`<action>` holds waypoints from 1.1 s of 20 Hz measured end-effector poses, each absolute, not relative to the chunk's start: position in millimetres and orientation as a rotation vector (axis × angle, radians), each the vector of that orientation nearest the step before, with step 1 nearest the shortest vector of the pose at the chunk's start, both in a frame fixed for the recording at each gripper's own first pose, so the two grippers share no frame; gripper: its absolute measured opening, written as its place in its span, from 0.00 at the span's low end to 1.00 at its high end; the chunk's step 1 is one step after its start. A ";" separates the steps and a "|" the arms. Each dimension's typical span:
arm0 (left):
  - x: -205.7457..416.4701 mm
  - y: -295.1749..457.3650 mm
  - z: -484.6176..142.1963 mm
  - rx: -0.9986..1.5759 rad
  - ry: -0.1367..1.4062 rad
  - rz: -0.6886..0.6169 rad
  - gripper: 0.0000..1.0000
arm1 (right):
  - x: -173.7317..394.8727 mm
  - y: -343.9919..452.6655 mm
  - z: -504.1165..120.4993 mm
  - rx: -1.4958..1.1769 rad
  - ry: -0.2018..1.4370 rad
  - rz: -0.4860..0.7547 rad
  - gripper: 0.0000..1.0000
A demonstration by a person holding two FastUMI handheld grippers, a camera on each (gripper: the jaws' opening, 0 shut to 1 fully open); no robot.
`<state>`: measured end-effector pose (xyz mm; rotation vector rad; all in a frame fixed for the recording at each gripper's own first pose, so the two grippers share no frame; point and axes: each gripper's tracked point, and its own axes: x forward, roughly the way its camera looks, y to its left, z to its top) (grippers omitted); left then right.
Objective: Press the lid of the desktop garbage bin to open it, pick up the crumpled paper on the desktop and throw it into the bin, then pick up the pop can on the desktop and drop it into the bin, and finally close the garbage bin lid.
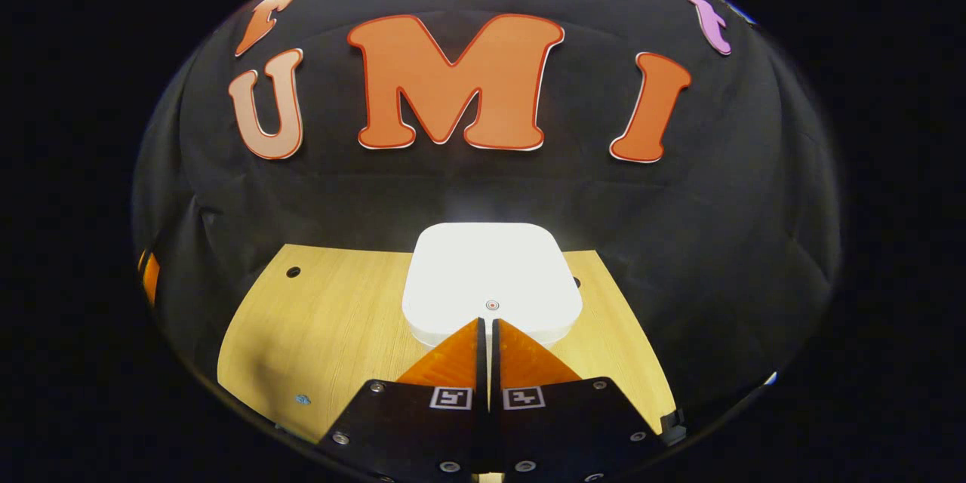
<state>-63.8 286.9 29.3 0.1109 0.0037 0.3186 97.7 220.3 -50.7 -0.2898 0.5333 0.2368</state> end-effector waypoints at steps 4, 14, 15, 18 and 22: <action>-67.5 290.7 23.7 0.122 0.019 0.339 0.98 | 133.0 229.4 -57.4 -0.306 0.612 0.247 0.01; -77.8 313.4 8.2 0.118 0.040 0.407 0.98 | 160.9 223.4 -100.0 -0.420 0.779 0.232 0.01; -79.5 314.3 6.8 0.116 0.043 0.410 0.98 | 158.5 219.3 -104.6 -0.429 0.799 0.225 0.01; -82.2 318.5 2.9 0.106 0.050 0.426 0.98 | 157.6 216.3 -108.0 -0.428 0.826 0.233 0.01; -85.4 317.1 -1.3 0.084 0.050 0.430 1.00 | 166.3 210.3 -109.5 -0.396 0.814 0.202 0.01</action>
